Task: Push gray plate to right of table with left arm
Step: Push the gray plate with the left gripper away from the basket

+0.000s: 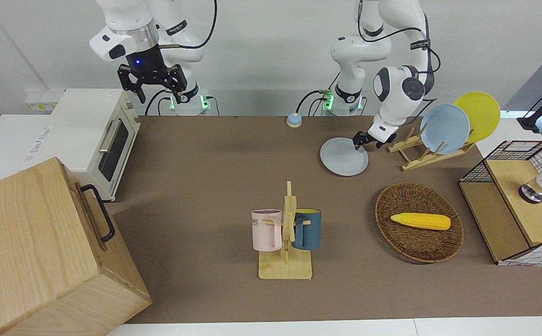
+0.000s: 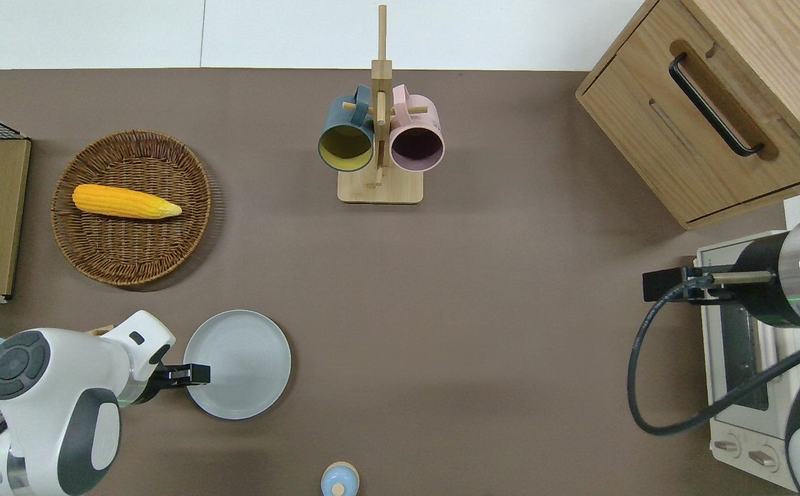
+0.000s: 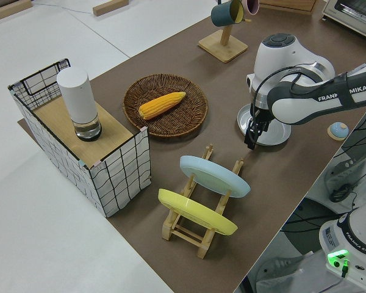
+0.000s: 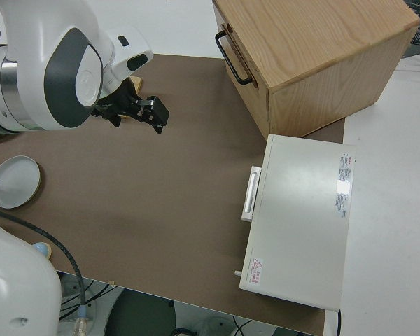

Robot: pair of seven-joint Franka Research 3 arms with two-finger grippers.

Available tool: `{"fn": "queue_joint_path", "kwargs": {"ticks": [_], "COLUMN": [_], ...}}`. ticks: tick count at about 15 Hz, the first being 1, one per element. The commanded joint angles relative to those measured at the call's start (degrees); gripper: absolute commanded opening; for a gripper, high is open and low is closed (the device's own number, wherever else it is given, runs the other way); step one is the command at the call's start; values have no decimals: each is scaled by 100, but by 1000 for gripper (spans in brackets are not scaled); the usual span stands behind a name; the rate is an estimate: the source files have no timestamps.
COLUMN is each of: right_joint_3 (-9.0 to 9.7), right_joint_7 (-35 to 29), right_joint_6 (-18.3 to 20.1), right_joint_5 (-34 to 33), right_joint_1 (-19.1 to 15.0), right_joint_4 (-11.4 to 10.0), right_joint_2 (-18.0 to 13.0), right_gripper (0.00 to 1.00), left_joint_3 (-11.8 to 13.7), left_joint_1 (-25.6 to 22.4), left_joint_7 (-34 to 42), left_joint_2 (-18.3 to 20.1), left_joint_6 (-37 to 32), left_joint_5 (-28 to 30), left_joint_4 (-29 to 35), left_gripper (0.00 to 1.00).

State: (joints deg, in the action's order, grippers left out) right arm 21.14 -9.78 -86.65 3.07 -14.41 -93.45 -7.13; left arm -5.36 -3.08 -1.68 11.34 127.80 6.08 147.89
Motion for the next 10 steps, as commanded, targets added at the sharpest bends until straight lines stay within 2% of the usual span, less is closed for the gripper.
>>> {"fn": "queue_joint_path", "kwargs": {"ticks": [1, 8, 10], "right_joint_3": [83, 83, 83], "right_joint_7": [-59, -59, -59], "right_joint_6": [-1, -1, -1], "right_joint_5": [123, 123, 123], "right_joint_1": [-141, -141, -141], "right_joint_4": [-156, -156, -156], "right_joint_2": [-157, -157, -157], "right_gripper": [996, 996, 996], "left_joint_3": [150, 150, 150], "left_joint_1": [246, 246, 246], "left_joint_7": [116, 63, 45], "left_joint_2": [290, 185, 141], "left_joint_6": [508, 798, 816], "left_joint_5": [131, 131, 131], "left_joint_4": [425, 513, 513], "left_gripper": [858, 784, 722]}}
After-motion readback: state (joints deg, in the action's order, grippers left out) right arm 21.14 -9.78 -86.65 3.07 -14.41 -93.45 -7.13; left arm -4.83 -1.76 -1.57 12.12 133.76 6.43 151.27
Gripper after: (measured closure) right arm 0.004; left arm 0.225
